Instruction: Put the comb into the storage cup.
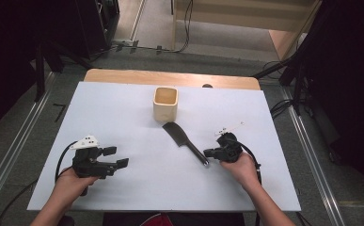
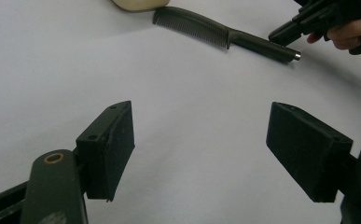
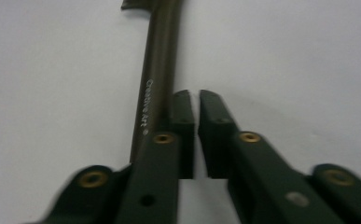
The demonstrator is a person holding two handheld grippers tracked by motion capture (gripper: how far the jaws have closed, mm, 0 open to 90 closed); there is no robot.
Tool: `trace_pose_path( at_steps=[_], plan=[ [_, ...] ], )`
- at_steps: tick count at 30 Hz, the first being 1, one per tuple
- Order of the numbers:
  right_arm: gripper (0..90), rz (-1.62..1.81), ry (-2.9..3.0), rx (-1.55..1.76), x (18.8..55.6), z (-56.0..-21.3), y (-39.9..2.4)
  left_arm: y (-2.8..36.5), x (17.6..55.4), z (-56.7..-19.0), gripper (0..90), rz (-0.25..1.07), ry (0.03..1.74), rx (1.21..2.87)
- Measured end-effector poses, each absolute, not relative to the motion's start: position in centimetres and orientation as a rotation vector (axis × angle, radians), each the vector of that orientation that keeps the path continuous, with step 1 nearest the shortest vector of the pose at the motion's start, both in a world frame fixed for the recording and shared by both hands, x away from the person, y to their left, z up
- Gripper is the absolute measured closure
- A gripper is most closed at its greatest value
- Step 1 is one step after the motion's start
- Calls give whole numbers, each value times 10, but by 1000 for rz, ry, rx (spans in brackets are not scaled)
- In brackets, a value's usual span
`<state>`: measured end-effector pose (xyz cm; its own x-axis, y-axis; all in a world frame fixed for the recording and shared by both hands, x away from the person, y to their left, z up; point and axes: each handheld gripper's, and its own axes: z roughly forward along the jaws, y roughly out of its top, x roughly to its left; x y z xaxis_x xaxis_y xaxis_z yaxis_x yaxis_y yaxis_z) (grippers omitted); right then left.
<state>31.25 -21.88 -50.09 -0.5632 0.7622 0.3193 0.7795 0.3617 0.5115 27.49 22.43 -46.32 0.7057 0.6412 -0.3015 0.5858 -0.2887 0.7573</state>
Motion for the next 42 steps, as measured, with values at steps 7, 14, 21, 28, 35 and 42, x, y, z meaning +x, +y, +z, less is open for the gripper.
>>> trace_pose_path(
  at_steps=[7,14,21,28,35,42],
  plan=[
    [653,-1095,-2563,-1467,308,-482,-228,225,275,-463,249,77,943,1969],
    [465,-1188,-2524,-1449,300,-471,-235,224,275,-464,249,62,939,1973],
    [381,-1268,-2502,-1445,287,-468,-245,221,274,-466,250,48,916,1997],
    [328,-1276,-2525,-1416,275,-469,-246,221,273,-465,263,50,908,1999],
    [275,-1299,-2512,-1368,261,-468,-251,220,273,-466,264,48,894,1987],
    [268,-1300,-2510,-1383,250,-475,-260,221,272,-465,276,54,897,1957]
  ],
)
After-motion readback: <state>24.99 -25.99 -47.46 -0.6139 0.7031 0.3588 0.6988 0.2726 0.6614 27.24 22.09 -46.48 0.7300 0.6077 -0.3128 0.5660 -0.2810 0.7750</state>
